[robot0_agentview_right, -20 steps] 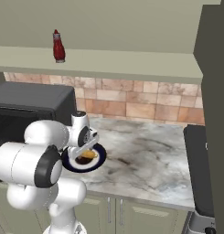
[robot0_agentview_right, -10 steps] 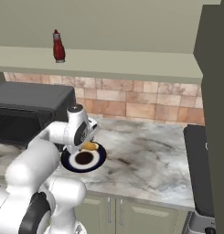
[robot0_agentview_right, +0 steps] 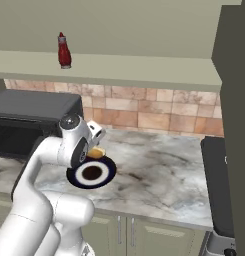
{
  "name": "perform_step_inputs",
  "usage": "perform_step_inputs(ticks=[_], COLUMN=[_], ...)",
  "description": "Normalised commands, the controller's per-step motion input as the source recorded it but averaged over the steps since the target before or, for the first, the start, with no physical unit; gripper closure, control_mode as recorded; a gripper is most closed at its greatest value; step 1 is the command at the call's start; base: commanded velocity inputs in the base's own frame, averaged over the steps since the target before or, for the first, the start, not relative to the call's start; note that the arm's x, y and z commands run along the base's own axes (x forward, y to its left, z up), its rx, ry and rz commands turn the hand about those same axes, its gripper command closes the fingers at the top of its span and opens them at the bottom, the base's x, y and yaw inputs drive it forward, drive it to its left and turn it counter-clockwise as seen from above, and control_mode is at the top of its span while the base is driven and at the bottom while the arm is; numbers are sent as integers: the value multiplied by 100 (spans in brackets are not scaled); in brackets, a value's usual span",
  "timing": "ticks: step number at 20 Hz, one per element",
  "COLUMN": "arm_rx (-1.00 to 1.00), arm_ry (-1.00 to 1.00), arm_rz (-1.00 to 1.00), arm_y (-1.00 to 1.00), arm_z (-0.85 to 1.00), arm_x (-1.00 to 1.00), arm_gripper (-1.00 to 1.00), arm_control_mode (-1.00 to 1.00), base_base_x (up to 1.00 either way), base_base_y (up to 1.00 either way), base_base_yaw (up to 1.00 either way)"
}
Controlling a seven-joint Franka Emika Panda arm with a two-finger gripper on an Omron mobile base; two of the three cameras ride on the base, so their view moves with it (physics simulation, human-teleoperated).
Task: Move the hot dog bun to the plate on the dining table and place the condiment next to that plate. Then navigate to the fridge and take the sausage and place it on the plate as well.
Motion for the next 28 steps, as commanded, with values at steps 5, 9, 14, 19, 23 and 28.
perform_step_inputs(ticks=[5, 9, 14, 19, 23, 28], arm_rx=[0, 0, 0, 0, 0, -5], arm_ry=[-20, -27, -21, -27, -26, -2], arm_rz=[-10, -9, -4, -6, -2, 3], arm_y=[0, -3, -9, -17, -6, 14], arm_z=[77, 65, 51, 35, 5, -11], arm_x=[-39, -54, -56, -68, -66, -14], arm_gripper=[100, 100, 100, 100, 100, 100], arm_control_mode=[-100, -100, -100, -100, -100, -100], base_base_x=[0, 0, 0, 0, 0, 0], base_base_y=[0, 0, 0, 0, 0, 0], base_base_yaw=[0, 0, 0, 0, 0, 0])
